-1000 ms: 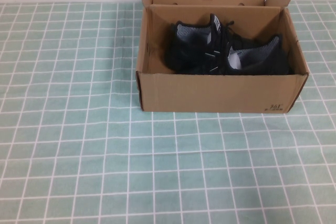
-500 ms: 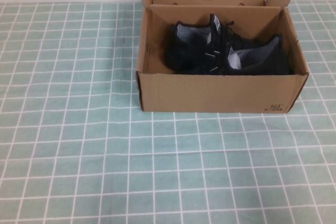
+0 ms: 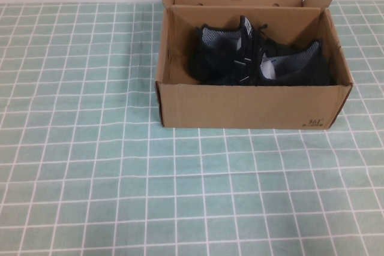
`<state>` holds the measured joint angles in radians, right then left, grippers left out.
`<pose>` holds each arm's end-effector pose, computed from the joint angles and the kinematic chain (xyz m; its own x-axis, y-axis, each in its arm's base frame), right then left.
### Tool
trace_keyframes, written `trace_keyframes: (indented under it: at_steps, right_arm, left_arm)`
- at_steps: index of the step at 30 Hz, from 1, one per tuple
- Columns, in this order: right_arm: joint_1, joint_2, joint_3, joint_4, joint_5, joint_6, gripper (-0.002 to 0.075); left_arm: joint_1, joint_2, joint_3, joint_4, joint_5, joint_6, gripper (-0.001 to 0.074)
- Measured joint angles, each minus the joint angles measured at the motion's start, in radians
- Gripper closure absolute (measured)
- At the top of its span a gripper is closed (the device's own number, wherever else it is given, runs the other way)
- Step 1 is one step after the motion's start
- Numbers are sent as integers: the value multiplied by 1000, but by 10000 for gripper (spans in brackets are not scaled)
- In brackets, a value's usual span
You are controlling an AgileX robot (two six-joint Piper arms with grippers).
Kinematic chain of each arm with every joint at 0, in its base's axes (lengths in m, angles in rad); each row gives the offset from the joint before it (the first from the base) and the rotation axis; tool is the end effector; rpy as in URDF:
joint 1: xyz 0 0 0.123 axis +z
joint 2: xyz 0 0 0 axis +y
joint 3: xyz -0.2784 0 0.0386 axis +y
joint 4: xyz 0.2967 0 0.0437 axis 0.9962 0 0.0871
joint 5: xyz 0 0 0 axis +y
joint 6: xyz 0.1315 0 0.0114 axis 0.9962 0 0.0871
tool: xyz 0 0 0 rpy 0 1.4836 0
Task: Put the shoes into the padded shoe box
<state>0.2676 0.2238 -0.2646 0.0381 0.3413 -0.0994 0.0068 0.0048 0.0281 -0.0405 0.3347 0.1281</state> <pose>0.1546 0.0441 0.2502 -0.1860 -0.1168 -0.9756 -0.2888 0.9556 -0.0593 0.1466 -0.0008 0.1603 -0.2748 0.0878 -0.9575 0.0308 0.9961 0.0826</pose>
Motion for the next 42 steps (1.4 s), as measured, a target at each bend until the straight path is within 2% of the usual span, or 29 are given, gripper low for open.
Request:
trace_keyframes:
  at_steps: [23, 26, 27, 28, 30, 31, 42]
  right_arm:
    - [-12, -10, 0, 0, 0, 0, 733]
    - [-54, -33, 0, 0, 0, 0, 733]
    - [-110, -55, 0, 0, 0, 0, 734]
    - [-125, -64, -25, -10, -76, -1, 733]
    - [-161, -78, -25, -52, -76, -20, 734]
    - [-131, -79, 0, -18, 0, -4, 733]
    - [-357, -224, 49, -71, -34, 33, 733]
  left_arm:
    - [0, 0, 0, 4, 0, 0, 737]
    - [0, 0, 0, 4, 2, 0, 737]
    - [0, 0, 0, 4, 2, 0, 737]
    - [0, 0, 0, 4, 2, 0, 737]
    - [0, 0, 0, 4, 2, 0, 737]
    - [0, 0, 0, 4, 2, 0, 737]
    - [0, 0, 0, 4, 2, 0, 737]
